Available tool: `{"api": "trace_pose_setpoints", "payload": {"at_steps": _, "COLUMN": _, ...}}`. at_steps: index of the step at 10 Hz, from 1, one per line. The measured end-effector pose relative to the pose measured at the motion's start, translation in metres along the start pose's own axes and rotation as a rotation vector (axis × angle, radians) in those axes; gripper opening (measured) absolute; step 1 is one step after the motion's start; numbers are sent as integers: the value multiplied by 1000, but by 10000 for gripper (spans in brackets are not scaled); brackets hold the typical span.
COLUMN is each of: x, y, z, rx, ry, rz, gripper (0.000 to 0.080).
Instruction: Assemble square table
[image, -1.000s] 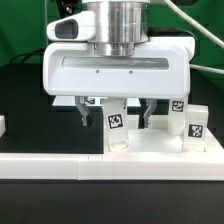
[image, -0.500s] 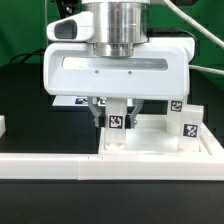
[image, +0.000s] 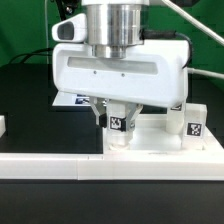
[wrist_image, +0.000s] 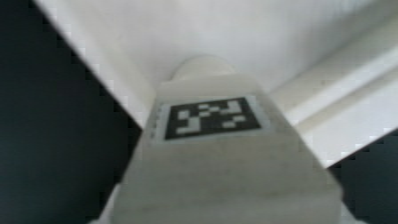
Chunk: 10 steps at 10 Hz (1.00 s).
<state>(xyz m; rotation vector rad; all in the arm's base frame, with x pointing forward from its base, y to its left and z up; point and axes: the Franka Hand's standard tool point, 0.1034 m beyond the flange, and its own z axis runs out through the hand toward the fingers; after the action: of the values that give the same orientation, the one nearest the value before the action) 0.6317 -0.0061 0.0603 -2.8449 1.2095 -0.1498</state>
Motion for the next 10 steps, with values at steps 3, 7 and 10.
{"api": "trace_pose_setpoints", "payload": {"at_steps": 3, "x": 2, "y": 7, "z": 1, "rx": -1, "ry": -63, "rz": 484, "gripper": 281}}
{"api": "trace_pose_setpoints", "payload": {"at_steps": 7, "x": -1, "y": 14, "z": 2, "rx": 21, "ry": -129, "rz": 907, "gripper": 282}}
{"api": "trace_pose_setpoints", "payload": {"at_steps": 10, "x": -2, "y": 11, "z": 1, "rx": 30, "ry": -116, "rz": 795, "gripper": 432}}
